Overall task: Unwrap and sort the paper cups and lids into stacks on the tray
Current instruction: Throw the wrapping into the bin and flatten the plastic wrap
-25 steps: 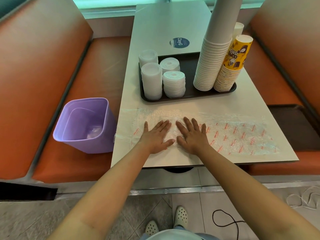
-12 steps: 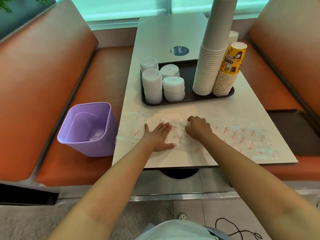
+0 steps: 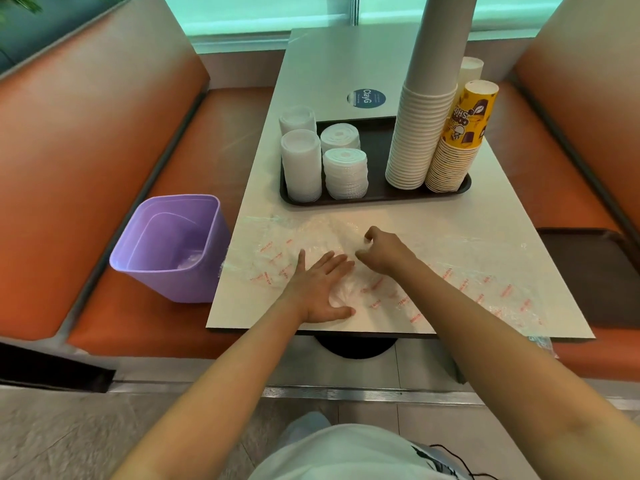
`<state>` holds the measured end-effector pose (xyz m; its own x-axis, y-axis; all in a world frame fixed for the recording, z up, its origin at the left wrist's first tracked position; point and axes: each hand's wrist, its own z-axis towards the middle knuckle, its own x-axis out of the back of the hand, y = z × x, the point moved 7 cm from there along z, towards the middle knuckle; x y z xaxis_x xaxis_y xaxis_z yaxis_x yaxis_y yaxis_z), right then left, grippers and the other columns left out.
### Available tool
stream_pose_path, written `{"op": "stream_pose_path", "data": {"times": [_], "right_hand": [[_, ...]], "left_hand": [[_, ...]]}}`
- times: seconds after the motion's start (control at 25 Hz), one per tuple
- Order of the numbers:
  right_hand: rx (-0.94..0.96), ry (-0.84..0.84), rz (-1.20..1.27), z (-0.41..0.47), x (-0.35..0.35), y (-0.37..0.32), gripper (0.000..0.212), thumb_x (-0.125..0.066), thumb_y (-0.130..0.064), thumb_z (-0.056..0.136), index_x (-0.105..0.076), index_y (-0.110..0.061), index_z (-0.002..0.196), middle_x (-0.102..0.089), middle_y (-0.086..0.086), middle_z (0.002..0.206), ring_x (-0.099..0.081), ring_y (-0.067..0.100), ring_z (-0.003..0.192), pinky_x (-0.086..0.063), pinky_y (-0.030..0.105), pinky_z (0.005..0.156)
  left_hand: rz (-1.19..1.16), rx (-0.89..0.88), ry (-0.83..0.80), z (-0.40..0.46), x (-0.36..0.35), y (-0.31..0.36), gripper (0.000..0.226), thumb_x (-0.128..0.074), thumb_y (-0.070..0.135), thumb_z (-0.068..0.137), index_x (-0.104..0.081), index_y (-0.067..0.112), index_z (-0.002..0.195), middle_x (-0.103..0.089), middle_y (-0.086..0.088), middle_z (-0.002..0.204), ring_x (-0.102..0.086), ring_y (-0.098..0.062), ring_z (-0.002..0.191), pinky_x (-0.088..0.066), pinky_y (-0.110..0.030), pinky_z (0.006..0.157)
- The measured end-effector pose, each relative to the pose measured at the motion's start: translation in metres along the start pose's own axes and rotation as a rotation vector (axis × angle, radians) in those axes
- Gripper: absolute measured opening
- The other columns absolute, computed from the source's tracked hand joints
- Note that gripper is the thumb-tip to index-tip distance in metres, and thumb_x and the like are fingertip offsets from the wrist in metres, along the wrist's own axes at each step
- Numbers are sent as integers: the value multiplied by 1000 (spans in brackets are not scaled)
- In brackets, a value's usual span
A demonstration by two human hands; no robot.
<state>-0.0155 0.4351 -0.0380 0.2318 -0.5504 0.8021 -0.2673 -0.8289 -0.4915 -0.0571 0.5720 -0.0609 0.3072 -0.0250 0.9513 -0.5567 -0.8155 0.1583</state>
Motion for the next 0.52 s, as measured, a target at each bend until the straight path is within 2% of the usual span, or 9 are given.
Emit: {"op": "stream_pose_path", "data": {"times": [0.12, 0.2, 0.28, 0.36, 0.44, 0.52], "right_hand": [[-3, -8, 36, -1, 1, 0, 42, -53, -26, 92, -45, -9, 129, -53, 15, 128, -54, 30, 110, -43, 32, 80], [-50, 2, 275, 0, 2, 2, 37, -53, -17, 90, -45, -7, 125, -54, 16, 121, -56, 28, 97, -44, 29, 69], [-151, -33, 637, -1, 0, 2, 30, -52, -11, 90, -44, -8, 119, -51, 14, 111, -54, 22, 77, -47, 29, 59], [-203, -121, 902, -6, -4, -5, 28, -51, -11, 93, -42, -11, 120, -48, 11, 108, -53, 20, 68, -48, 29, 55], [-131, -164, 1003, -10, -3, -13, 30, -46, -24, 98, -44, -17, 127, -46, 9, 113, -56, 21, 69, -46, 28, 56], [93, -92, 929, -10, 9, -13, 42, -42, -31, 92, -45, -23, 133, -40, 3, 132, -54, 20, 91, -45, 27, 66]], "left_hand": [[-77, -7, 8, 0, -8, -4, 86, -49, 62, 83, -5, 31, 151, 1, 11, 159, 6, -11, 146, 12, -54, 114], [-79, -16, 81, -3, -4, -7, 95, -37, 73, 73, -3, 31, 150, 4, 13, 158, 10, -10, 145, 13, -51, 115], [-59, -19, 182, -5, 2, -11, 99, -26, 76, 66, -4, 29, 151, 5, 15, 155, 10, -6, 143, 14, -47, 115], [-136, -27, 290, -8, 9, -15, 85, -27, 67, 77, -21, 22, 149, -16, 7, 155, -9, -10, 145, 10, -42, 115], [-410, 50, 322, -8, 14, -26, 60, -36, 49, 92, -44, 12, 139, -41, -6, 146, -28, -21, 141, 1, -38, 117], [-736, 174, 259, -5, 9, -41, 45, -40, 41, 98, -59, 12, 126, -50, -10, 140, -27, -31, 140, -6, -39, 117]]}}
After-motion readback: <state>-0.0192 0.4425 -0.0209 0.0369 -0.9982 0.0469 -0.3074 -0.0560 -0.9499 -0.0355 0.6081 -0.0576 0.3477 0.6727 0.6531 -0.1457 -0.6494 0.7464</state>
